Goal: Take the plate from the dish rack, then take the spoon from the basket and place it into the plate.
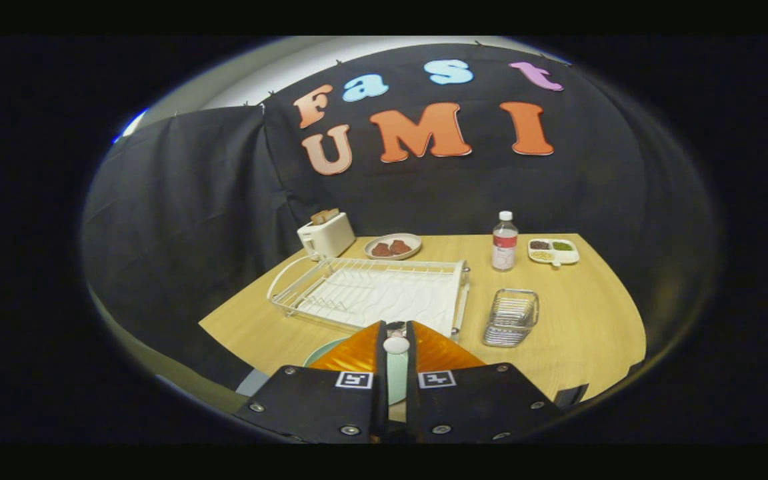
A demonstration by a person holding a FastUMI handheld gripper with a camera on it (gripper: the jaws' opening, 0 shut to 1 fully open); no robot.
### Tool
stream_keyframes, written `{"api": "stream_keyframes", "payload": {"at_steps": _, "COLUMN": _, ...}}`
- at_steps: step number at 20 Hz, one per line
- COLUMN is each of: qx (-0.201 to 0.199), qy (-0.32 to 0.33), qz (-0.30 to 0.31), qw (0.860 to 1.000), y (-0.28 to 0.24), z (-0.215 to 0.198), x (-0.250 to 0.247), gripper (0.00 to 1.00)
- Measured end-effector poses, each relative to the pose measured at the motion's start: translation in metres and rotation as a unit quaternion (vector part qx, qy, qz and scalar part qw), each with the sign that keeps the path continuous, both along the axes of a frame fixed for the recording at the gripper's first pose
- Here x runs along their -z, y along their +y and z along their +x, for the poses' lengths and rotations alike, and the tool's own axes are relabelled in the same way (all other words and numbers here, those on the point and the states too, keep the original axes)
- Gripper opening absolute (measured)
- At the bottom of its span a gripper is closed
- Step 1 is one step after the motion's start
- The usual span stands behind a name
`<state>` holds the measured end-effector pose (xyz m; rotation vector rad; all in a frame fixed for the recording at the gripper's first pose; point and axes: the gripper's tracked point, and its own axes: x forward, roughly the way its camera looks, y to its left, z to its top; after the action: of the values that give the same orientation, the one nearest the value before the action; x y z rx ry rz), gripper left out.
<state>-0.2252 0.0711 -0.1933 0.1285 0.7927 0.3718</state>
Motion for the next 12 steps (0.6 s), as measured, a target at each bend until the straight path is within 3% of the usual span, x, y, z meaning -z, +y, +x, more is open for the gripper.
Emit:
{"api": "stream_keyframes", "payload": {"at_steps": 3, "qx": -0.032, "qy": 0.029, "qz": 0.012, "qw": 0.999, "y": 0.024, "z": -0.01, "x": 0.022, "gripper": 0.11}}
{"api": "stream_keyframes", "payload": {"at_steps": 12, "qx": -0.07, "qy": 0.078, "qz": 0.024, "qw": 0.994, "y": 0.061, "z": -0.022, "x": 0.078, "gripper": 0.11}}
